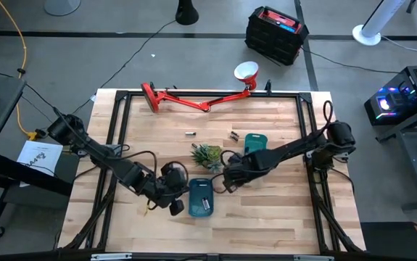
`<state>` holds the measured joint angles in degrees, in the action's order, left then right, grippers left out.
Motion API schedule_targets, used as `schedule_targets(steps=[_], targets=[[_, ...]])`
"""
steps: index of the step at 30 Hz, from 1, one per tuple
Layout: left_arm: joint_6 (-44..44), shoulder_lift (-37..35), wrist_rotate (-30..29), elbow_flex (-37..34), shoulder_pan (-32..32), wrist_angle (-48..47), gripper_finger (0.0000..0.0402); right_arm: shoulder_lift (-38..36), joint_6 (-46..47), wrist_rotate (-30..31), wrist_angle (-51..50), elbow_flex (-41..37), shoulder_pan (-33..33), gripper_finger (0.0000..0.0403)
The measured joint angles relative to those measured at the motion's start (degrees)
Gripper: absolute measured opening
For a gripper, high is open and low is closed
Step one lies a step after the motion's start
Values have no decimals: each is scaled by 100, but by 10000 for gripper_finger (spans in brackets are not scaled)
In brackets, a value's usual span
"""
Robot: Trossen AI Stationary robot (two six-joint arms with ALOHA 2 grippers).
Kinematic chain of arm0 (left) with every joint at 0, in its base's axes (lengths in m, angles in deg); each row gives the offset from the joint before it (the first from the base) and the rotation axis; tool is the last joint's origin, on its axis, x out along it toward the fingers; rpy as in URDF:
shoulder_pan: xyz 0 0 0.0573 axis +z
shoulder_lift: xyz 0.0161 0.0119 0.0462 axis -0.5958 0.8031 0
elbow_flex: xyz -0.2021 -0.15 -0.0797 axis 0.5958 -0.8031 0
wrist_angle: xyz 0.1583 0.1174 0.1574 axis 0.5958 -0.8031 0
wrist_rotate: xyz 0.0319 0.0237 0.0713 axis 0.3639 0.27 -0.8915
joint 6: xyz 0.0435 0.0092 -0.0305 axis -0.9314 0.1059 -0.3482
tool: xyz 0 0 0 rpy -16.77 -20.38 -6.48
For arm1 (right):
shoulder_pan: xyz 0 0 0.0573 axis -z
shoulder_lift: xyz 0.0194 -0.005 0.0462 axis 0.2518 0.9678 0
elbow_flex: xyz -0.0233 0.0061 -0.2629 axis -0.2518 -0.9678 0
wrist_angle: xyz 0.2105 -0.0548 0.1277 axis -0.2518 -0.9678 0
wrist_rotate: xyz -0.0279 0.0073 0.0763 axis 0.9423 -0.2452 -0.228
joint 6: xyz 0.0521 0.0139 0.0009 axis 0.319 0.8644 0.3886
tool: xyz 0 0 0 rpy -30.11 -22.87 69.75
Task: Sort batteries
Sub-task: Put the silver battery into the blue bin
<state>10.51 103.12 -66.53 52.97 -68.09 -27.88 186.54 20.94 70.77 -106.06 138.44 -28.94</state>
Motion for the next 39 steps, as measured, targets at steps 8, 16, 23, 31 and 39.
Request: schedule_targets(steps=[8, 16, 23, 31, 39], targets=[[-496, 0, 301, 0, 44, -3, 0, 34, -3767, 189, 654, 9, -155, 95], [-369, 0, 336, 0, -109, -74, 0, 470, -6114, 395, 156, 9, -218, 107], [40, 0, 258, 0, -123, -136, 0, 822, -7160, 445, 372, 7, -204, 164], [210, 0, 142, 0, -127, -132, 0, 1001, -7839, 385, 378, 36, -204, 170], [-5, -522, -226, 0, -156, -109, 0, 1064, -7089, 301, 171, 35, -343, 18]])
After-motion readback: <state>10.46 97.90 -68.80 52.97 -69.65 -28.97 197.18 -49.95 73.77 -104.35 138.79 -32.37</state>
